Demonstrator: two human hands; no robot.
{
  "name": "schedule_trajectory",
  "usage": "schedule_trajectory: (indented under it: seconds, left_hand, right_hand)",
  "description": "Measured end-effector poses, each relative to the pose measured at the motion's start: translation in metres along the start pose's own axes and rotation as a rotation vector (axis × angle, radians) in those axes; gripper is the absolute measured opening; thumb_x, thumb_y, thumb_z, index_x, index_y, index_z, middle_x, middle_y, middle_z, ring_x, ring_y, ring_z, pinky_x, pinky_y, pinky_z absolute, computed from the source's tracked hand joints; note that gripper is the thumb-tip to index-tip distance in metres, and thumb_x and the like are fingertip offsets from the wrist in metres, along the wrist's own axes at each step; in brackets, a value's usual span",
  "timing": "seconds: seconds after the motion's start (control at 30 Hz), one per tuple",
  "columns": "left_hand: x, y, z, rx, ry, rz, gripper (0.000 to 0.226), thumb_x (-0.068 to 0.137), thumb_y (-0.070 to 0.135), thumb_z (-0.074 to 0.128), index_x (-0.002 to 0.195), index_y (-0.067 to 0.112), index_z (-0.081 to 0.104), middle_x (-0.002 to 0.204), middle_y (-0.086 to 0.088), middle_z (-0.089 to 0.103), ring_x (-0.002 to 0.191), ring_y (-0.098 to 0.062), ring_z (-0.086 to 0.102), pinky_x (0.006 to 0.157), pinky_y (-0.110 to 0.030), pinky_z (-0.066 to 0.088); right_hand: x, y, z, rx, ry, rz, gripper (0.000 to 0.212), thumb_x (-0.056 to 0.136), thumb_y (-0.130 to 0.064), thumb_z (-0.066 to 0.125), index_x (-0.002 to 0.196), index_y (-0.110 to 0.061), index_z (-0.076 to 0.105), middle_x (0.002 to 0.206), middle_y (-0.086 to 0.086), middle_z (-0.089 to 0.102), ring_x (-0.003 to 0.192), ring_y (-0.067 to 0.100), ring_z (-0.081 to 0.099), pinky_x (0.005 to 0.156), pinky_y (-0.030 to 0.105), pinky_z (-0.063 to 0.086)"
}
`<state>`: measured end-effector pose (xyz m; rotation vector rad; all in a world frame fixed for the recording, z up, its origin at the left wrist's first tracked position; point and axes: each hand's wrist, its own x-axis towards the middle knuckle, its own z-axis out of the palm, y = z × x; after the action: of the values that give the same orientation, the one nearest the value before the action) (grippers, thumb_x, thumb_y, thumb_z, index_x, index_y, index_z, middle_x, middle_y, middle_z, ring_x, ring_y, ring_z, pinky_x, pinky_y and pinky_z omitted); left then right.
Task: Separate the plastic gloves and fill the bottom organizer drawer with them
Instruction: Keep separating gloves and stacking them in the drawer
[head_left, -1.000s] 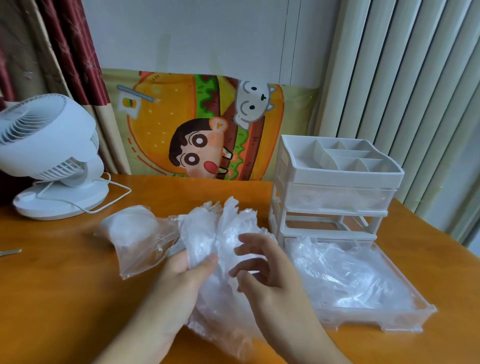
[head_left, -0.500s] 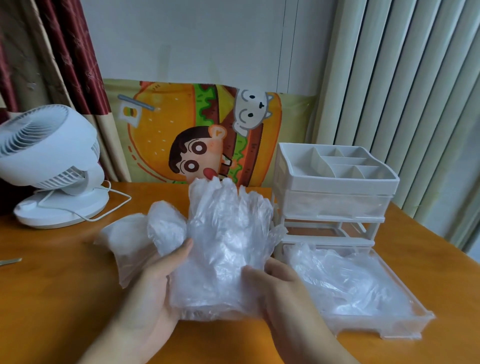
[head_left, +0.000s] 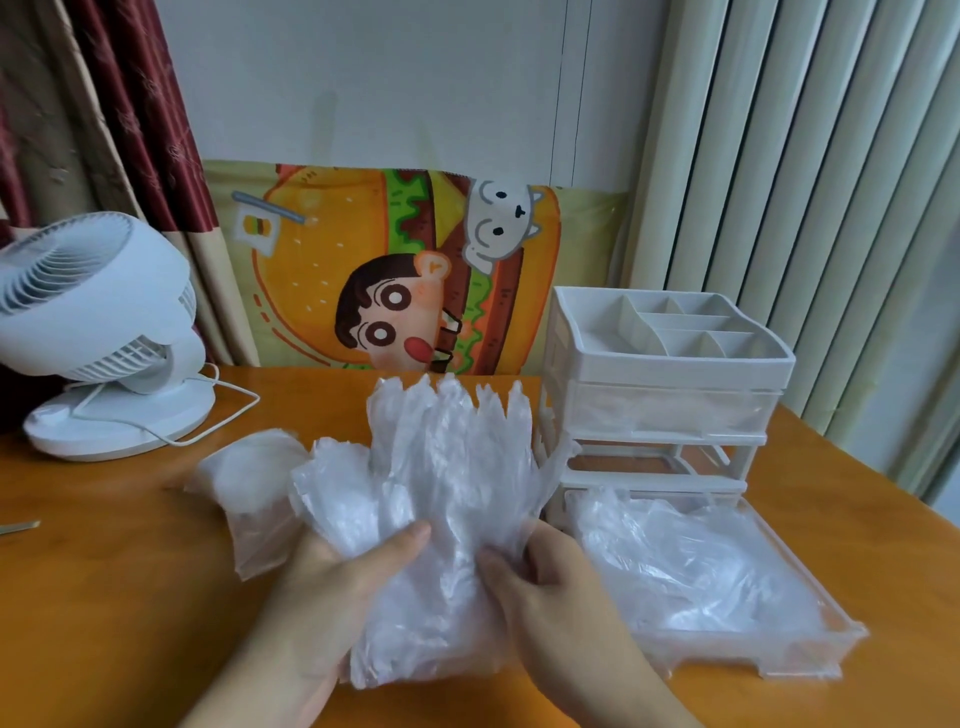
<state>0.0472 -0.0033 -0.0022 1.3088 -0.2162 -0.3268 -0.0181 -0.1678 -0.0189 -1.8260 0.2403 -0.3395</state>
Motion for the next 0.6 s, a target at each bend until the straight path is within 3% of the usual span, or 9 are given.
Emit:
schedule_trajectory:
  seconds: [0.1, 0.2, 0.3, 0.4, 0.47, 0.53, 0.6]
  left_hand:
    - [0.002, -0.005, 0.001, -0.022, 0.085, 0.018, 0.037, 0.087, 0.005, 0.074, 0.122, 0.017, 0.073, 0.107, -0.008, 0.080, 0.099, -0.028, 0.077, 0.096, -0.053, 0.056]
    - [0.002, -0.004, 0.004, -0.051, 0.161, 0.068, 0.037, 0.087, 0.006, 0.076, 0.120, 0.022, 0.073, 0.108, -0.002, 0.080, 0.101, -0.024, 0.077, 0.098, -0.052, 0.055]
    - [0.004, 0.002, 0.002, -0.075, 0.214, 0.078, 0.050, 0.081, 0.014, 0.082, 0.124, 0.035, 0.067, 0.116, 0.005, 0.077, 0.110, -0.024, 0.073, 0.099, -0.053, 0.054]
    - [0.007, 0.004, -0.005, -0.112, 0.241, 0.062, 0.058, 0.075, 0.019, 0.084, 0.128, 0.033, 0.065, 0.117, 0.000, 0.077, 0.109, -0.028, 0.073, 0.099, -0.056, 0.055]
    - [0.006, 0.006, -0.004, -0.133, 0.243, 0.078, 0.052, 0.081, 0.017, 0.081, 0.127, 0.034, 0.066, 0.117, 0.002, 0.077, 0.110, -0.028, 0.073, 0.099, -0.055, 0.055]
    - [0.005, 0.001, -0.001, -0.163, 0.234, 0.101, 0.048, 0.087, 0.019, 0.079, 0.128, 0.038, 0.065, 0.119, 0.005, 0.076, 0.112, -0.026, 0.072, 0.099, -0.054, 0.055]
    - [0.004, -0.003, 0.006, -0.140, 0.231, 0.116, 0.041, 0.089, 0.017, 0.077, 0.124, 0.035, 0.066, 0.112, 0.010, 0.078, 0.106, -0.017, 0.075, 0.091, -0.044, 0.058]
  right_hand:
    - [0.000, -0.002, -0.001, 0.142, -0.054, 0.045, 0.018, 0.098, -0.014, 0.069, 0.113, -0.022, 0.076, 0.101, -0.007, 0.082, 0.096, 0.010, 0.078, 0.083, 0.027, 0.059]
    - [0.001, -0.003, -0.001, 0.235, -0.130, 0.092, 0.024, 0.086, -0.020, 0.076, 0.110, -0.017, 0.080, 0.102, 0.005, 0.082, 0.097, 0.024, 0.079, 0.092, 0.044, 0.063]
    - [0.003, -0.001, 0.000, 0.240, -0.063, 0.102, 0.014, 0.095, -0.002, 0.071, 0.095, -0.011, 0.082, 0.092, 0.022, 0.078, 0.084, 0.041, 0.078, 0.075, 0.052, 0.066]
    - [0.004, -0.002, -0.002, 0.283, -0.022, 0.099, 0.020, 0.094, 0.002, 0.070, 0.093, -0.013, 0.083, 0.084, 0.019, 0.077, 0.073, 0.036, 0.076, 0.064, 0.046, 0.064]
    - [0.003, -0.006, -0.002, 0.418, -0.028, 0.118, 0.017, 0.090, -0.004, 0.075, 0.102, -0.014, 0.083, 0.095, 0.016, 0.080, 0.083, 0.035, 0.078, 0.070, 0.047, 0.064]
    - [-0.001, -0.008, 0.001, 0.599, -0.069, 0.167, 0.027, 0.090, -0.013, 0.078, 0.117, -0.014, 0.080, 0.112, 0.016, 0.079, 0.102, 0.038, 0.077, 0.090, 0.058, 0.061]
    - [-0.006, -0.009, 0.007, 0.717, -0.088, 0.242, 0.033, 0.092, -0.015, 0.076, 0.125, -0.010, 0.074, 0.117, 0.018, 0.078, 0.107, 0.040, 0.076, 0.099, 0.063, 0.056]
